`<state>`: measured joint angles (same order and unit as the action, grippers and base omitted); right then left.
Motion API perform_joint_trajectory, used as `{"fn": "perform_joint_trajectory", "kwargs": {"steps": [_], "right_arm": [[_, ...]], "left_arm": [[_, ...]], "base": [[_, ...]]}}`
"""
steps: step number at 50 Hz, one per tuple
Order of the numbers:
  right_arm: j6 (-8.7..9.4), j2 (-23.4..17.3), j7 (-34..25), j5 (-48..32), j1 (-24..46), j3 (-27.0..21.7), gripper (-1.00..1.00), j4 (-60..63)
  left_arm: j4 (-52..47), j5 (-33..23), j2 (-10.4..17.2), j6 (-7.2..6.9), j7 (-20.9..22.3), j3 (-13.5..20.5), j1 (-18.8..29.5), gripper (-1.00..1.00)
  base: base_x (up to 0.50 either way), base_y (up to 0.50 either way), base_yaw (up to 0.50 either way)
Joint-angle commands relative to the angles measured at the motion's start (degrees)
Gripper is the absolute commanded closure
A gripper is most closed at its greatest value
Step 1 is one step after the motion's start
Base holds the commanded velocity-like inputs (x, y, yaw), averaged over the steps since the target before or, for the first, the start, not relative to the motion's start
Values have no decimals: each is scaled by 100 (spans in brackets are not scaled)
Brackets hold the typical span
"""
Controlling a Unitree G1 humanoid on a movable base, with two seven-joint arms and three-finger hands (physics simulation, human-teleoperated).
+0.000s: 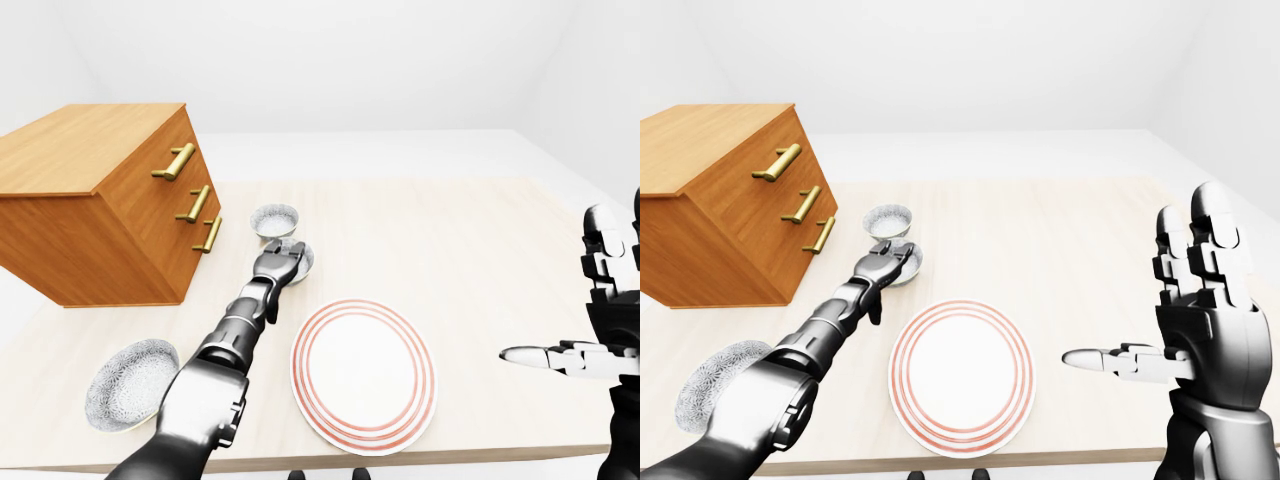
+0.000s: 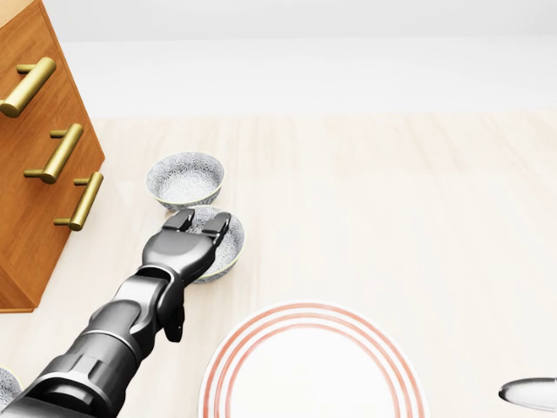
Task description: Put the bowl in the middle on the plate.
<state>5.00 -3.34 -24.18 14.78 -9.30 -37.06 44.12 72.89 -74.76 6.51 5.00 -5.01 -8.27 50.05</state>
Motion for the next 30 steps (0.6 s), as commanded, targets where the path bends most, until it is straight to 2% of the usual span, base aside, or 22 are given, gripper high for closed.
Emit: {"fn": "perform_joint_trajectory", "kwargs": {"steps": [1, 30], "right_arm": [[0, 21, -28, -18, -12, 2, -100, 14], [0, 12, -40, -59, -4, 23, -100, -43]], "left_arm": [[64, 24, -12, 0, 45, 2, 0, -100], [171, 195, -115, 0, 77, 13, -57, -100]], "base": [[0, 0, 0], [0, 0, 0]]}}
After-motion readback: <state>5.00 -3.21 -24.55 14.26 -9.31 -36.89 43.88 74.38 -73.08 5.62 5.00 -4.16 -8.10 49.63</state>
